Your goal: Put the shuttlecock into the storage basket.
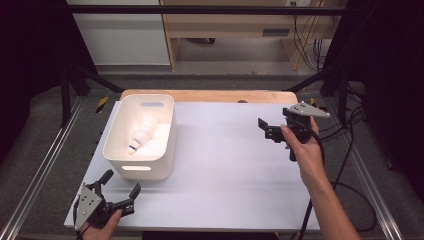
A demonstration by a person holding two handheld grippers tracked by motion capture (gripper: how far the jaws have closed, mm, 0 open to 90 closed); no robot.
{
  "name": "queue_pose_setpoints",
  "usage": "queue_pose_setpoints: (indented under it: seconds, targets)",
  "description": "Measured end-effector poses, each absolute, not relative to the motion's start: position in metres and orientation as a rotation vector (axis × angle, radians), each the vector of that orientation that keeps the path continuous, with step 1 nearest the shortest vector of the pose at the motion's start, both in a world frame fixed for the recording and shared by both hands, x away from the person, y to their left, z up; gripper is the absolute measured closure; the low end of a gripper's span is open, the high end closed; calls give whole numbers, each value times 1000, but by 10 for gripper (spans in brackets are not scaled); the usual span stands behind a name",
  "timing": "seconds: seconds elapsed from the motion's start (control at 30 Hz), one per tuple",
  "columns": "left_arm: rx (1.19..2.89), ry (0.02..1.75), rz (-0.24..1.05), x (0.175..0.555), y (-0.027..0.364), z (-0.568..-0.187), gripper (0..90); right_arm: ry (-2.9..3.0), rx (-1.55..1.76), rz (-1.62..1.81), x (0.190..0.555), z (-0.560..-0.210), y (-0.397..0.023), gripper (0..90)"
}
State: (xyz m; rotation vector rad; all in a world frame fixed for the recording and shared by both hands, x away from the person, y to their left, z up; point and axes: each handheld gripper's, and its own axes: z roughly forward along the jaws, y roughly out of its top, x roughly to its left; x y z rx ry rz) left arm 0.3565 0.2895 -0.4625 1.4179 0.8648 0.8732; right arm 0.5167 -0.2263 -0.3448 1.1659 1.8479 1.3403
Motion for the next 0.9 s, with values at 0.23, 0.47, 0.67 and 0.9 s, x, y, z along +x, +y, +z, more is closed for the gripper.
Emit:
queue_pose_setpoints:
  seconds: [0.23, 0.47, 0.67, 0.9]
  targets:
    - [1418, 867, 875, 356, 290, -463, 10, 1836, 1179, 1336, 511, -349, -234, 37]
    - [1418, 867, 876, 356, 290, -462, 10, 1828, 1188, 1337, 505, -353, -240, 36]
    - [1418, 865, 875, 356, 290, -462, 10, 1815, 1204, 1341, 500, -356, -246, 36]
    - [1418, 863, 872, 356, 289, -462, 10, 1802, 1219, 1342, 495, -359, -252, 34]
